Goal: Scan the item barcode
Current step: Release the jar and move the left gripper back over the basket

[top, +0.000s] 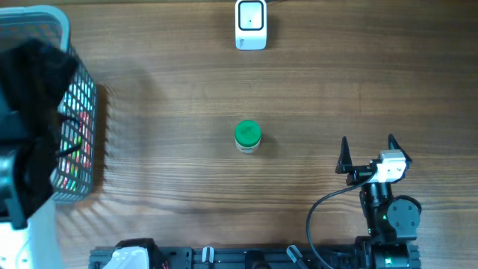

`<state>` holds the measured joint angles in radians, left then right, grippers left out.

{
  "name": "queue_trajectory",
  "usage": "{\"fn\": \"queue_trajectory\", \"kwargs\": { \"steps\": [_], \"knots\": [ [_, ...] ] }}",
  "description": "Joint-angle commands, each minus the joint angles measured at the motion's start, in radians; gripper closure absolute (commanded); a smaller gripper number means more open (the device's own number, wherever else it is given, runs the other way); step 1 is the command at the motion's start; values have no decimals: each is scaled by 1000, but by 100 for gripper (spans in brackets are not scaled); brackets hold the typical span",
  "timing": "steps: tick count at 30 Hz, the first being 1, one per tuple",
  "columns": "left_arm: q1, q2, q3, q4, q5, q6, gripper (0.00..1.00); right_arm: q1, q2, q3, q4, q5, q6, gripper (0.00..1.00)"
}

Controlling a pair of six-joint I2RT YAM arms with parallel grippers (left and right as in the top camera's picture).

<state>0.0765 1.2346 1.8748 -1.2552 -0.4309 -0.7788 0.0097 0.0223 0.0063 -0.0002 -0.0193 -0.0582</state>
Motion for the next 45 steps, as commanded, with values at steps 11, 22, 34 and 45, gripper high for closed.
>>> {"fn": "queue_trajectory", "kwargs": {
  "steps": [11,22,34,45],
  "knots": [
    [453,178,5,-80,176,-120,0,4,0,-1,3,-12,-14,0],
    [567,525,5,-130,229,-119,2,4,0,-1,3,-12,-14,0],
    [567,845,3,-163,229,-116,0,4,0,-1,3,-12,-13,0],
    [568,900,3,-142,161,-119,0,4,0,-1,3,-12,-14,0]
  ]
}}
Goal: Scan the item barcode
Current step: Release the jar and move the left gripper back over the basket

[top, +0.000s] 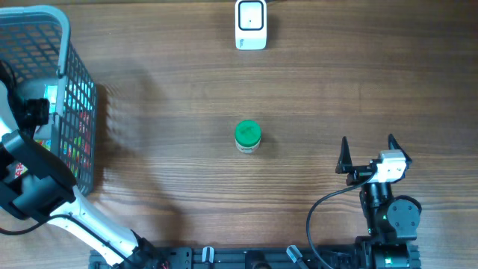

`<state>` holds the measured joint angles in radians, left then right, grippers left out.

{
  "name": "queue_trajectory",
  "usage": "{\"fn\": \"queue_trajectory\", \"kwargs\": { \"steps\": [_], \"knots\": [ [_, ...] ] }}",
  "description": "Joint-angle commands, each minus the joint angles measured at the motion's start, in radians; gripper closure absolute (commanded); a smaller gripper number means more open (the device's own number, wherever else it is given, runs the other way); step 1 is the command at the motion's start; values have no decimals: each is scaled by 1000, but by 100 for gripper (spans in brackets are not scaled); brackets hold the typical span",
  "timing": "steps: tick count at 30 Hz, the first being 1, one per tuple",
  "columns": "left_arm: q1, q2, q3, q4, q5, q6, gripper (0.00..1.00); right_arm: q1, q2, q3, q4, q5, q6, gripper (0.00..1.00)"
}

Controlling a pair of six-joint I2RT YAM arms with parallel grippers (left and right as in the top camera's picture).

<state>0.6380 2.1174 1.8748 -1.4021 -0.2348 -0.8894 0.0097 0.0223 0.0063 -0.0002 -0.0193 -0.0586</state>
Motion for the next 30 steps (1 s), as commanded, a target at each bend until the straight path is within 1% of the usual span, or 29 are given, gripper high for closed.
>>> {"fn": "queue_trajectory", "kwargs": {
  "steps": [1,10,22,28,29,30],
  "knots": [
    [6,18,3,6,-36,-9,0,4,0,-1,3,-12,-13,0],
    [6,56,3,11,-47,-9,0,4,0,-1,3,-12,-13,0],
    [6,166,0,48,-48,-9,0,4,0,-1,3,-12,-13,0],
    [6,176,-105,136,-47,-9,0,4,0,-1,3,-12,-13,0],
    [6,176,-119,143,-47,-9,1,4,0,-1,3,-12,-13,0],
    [6,176,-129,143,-47,-9,12,4,0,-1,3,-12,-13,0]
  ]
}}
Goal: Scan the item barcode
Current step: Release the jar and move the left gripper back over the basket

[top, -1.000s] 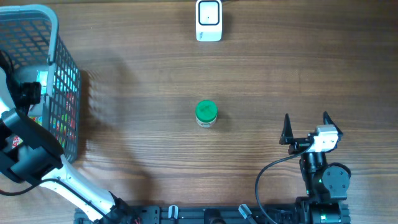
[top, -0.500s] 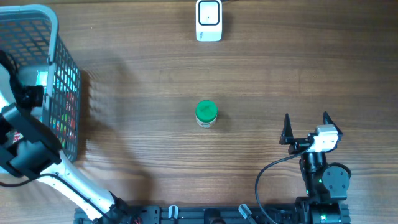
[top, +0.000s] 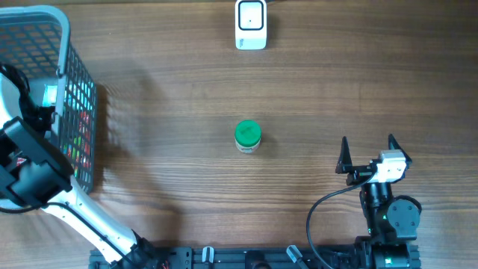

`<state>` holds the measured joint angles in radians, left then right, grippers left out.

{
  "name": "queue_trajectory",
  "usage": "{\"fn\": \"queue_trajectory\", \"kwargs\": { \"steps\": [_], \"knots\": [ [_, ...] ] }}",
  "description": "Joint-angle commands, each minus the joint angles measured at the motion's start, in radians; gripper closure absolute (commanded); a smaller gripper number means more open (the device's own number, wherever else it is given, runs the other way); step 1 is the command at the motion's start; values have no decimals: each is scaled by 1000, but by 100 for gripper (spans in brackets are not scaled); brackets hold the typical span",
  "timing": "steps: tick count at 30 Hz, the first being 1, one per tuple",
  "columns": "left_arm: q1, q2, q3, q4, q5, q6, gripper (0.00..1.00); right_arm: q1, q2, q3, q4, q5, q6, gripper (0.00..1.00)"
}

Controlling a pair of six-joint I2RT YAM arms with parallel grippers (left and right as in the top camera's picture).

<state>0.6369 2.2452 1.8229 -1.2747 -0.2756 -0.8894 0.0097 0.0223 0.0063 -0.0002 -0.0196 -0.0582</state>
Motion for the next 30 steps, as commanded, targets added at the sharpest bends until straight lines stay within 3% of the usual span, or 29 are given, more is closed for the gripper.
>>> {"fn": "queue_trajectory", "kwargs": {
  "steps": [1,2,4,6,14,20,26,30],
  "knots": [
    [8,48,-84,15,-6,-9,27,4,0,-1,3,-12,-13,0],
    [8,48,-85,11,-6,-8,39,4,0,-1,3,-12,-14,0],
    [8,48,-85,-7,-6,-8,71,4,0,-1,3,-12,-14,0],
    [10,48,-85,-39,-7,-8,94,4,0,-1,3,-12,-14,1],
    [24,-23,-9,-210,-6,-16,96,4,0,-1,3,-12,-14,0],
    [24,-257,361,-373,16,-16,96,4,0,-1,3,-12,-14,0],
    [-2,-537,533,-361,186,-17,96,4,0,-1,3,-12,-14,0],
    [-53,-669,533,-308,73,-17,96,4,0,-1,3,-12,-14,0]
  ]
}}
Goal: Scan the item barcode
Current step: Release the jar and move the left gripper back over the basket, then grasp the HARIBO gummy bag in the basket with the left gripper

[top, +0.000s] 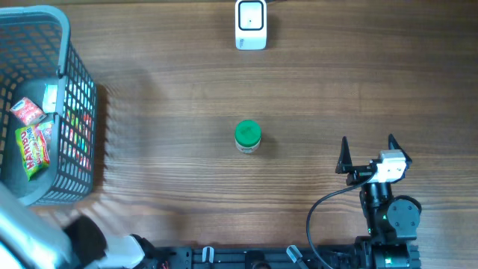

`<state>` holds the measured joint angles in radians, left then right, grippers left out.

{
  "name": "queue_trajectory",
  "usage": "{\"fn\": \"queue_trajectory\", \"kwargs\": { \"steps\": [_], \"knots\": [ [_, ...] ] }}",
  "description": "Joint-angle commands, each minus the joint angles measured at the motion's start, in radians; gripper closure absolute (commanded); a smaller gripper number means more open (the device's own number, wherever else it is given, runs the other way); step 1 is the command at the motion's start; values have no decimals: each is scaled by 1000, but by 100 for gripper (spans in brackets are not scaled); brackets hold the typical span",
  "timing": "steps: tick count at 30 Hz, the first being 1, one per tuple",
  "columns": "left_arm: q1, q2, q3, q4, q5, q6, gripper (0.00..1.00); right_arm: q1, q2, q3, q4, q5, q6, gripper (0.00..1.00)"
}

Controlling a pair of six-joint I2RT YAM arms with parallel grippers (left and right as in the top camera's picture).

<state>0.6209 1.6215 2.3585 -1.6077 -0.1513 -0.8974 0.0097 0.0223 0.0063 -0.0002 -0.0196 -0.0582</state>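
Observation:
A small jar with a green lid (247, 136) stands upright in the middle of the table. The white barcode scanner (251, 24) sits at the far edge, well beyond the jar. My right gripper (366, 153) rests open to the right of the jar, its two dark fingers pointing away with nothing between them. Only a blurred stretch of my left arm (45, 239) shows in the lower left corner; its fingers are out of view.
A grey wire basket (78, 90) stands at the left edge, holding a red packet (26, 110), a green and yellow sweets packet (31, 149) and a small white item (50, 97). A black cable (321, 205) curls beside the right arm's base.
My left arm was reaching into the basket and now lies blurred at the lower left corner, leaving the basket's contents uncovered. The jar, scanner and right gripper have not moved.
At first my left arm hung over the basket and hid most of it. Then it was lower, inside the basket, and stayed there a second later. Now it is out of the basket, with the packets still inside. The jar and the right arm stayed put throughout.

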Motion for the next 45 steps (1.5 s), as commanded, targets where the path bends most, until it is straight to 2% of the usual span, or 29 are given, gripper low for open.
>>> {"fn": "queue_trajectory", "kwargs": {
  "steps": [1,2,3,5,12,21,28,32,39,42,45],
  "knots": [
    [-40,-56,-3,18,-74,-9,75,4,0,-1,3,-12,-14,0],
    [-40,-45,-5,-8,-84,-9,28,4,0,-1,3,-12,-13,0],
    [-40,-25,-10,-23,-84,-9,0,4,0,-1,3,-12,-14,0],
    [-40,17,-37,-42,-82,-11,0,4,0,-1,3,-12,-14,0],
    [-40,181,-274,-41,-82,-234,0,4,0,-1,3,-12,-14,0],
    [0,204,-816,365,-82,-263,0,4,0,-1,3,-12,-13,0],
    [42,204,-1096,684,-62,-255,0,4,0,-1,3,-12,-14,0],
    [41,204,-1161,797,-47,-255,0,4,0,-1,3,-12,-14,0],
    [42,208,-1168,861,-82,-254,0,4,0,-1,3,-12,-14,0],
    [42,208,-1183,892,-117,-252,14,4,0,-1,3,-12,-14,1],
    [42,208,-1234,968,-128,-252,11,4,0,-1,3,-12,-14,0]
  ]
}}
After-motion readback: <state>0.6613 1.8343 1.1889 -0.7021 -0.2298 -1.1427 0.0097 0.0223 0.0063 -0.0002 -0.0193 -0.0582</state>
